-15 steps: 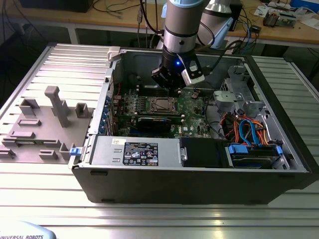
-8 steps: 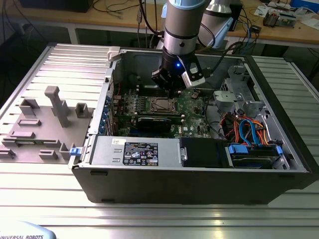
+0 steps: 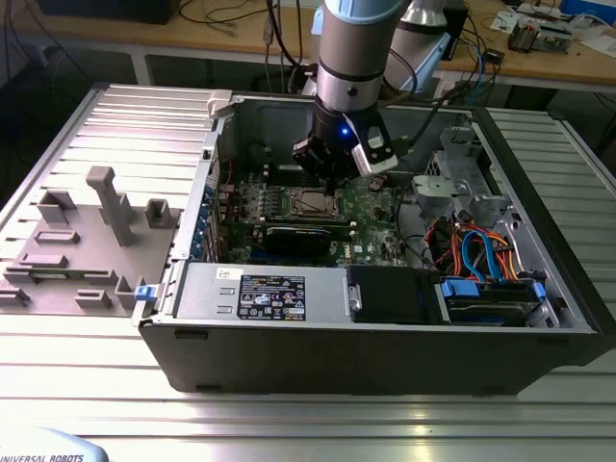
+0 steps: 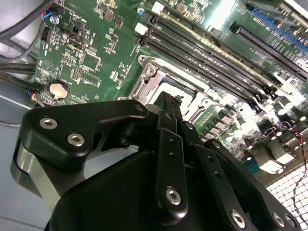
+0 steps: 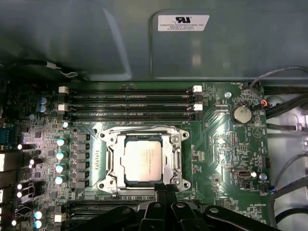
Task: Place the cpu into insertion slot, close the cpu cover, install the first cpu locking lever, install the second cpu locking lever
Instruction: 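Install the second cpu locking lever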
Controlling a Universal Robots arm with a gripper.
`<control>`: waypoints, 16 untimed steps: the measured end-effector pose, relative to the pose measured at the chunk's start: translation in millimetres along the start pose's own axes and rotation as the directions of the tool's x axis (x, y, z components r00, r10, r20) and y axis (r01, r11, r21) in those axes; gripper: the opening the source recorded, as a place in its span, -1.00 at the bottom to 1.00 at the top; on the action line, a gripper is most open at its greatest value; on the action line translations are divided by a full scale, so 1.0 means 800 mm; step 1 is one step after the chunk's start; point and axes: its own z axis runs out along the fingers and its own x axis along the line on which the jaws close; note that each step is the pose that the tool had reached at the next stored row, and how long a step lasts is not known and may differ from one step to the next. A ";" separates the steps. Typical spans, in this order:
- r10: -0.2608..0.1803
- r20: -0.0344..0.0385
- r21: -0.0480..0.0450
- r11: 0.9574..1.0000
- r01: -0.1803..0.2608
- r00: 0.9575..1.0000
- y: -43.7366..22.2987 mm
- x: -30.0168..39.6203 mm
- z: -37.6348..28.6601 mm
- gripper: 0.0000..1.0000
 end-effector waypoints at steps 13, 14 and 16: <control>-0.058 -0.019 -0.005 0.998 0.058 0.998 -0.0142 0.0025 0.0009 -0.79; -0.061 -0.019 -0.006 0.998 0.061 0.998 -0.0148 0.0030 0.0010 -0.79; -0.064 -0.019 -0.006 0.998 0.064 0.998 -0.0150 0.0045 0.0013 -0.79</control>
